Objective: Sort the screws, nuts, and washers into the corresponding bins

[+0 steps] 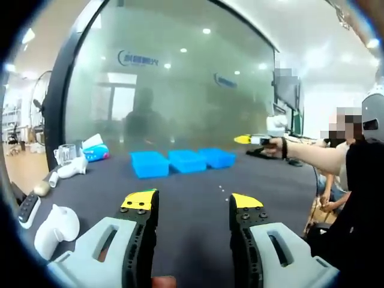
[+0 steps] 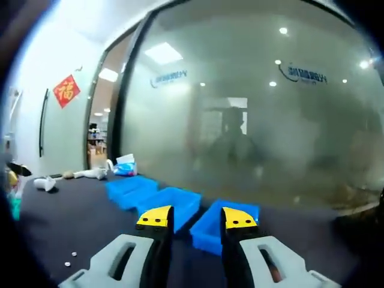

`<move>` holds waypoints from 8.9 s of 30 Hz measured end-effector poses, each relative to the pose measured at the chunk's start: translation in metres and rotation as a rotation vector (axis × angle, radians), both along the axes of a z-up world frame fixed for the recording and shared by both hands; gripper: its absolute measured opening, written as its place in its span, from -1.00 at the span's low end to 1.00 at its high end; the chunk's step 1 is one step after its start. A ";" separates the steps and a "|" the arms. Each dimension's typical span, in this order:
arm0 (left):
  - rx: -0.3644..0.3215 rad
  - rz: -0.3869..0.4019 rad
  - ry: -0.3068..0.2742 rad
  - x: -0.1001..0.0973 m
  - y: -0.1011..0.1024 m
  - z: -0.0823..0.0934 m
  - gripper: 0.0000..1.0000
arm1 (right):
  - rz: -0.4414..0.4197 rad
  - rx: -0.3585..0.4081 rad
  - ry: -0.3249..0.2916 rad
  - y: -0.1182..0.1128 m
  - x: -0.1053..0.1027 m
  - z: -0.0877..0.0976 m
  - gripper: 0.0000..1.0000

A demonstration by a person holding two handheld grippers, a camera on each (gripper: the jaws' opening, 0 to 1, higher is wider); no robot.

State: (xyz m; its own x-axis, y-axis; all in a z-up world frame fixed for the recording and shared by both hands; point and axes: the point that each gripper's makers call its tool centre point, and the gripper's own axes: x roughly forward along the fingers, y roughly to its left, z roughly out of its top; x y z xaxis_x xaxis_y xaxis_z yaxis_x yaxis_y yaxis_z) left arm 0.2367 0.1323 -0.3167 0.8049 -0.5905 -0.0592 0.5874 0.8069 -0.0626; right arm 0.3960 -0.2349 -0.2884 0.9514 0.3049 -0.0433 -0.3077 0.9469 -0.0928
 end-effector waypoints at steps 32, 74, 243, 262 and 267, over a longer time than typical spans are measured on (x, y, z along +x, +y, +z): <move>0.013 0.001 -0.025 -0.006 -0.002 0.006 -0.09 | 0.029 0.013 -0.037 -0.005 -0.159 -0.020 -0.42; 0.075 -0.076 -0.019 -0.008 -0.013 0.003 -0.09 | 0.204 0.001 0.063 0.019 -0.175 -0.045 -0.34; 0.666 -0.770 0.391 0.036 -0.206 -0.120 -0.69 | 0.415 -0.103 0.218 0.032 -0.220 -0.097 -0.29; 0.627 -0.743 0.410 0.033 -0.205 -0.120 -0.88 | 0.413 -0.105 0.217 0.032 -0.223 -0.097 -0.29; 0.549 -0.746 0.417 0.030 -0.206 -0.113 -0.89 | 0.407 -0.104 0.216 0.032 -0.223 -0.097 -0.29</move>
State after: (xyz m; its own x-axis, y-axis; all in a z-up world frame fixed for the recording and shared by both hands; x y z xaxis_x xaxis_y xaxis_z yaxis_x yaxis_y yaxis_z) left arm 0.2664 -0.0739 -0.4295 0.0954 -0.7408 -0.6649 0.9690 0.2221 -0.1085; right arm 0.1729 -0.2029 -0.3850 0.7210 0.6349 -0.2774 -0.6749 0.7342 -0.0738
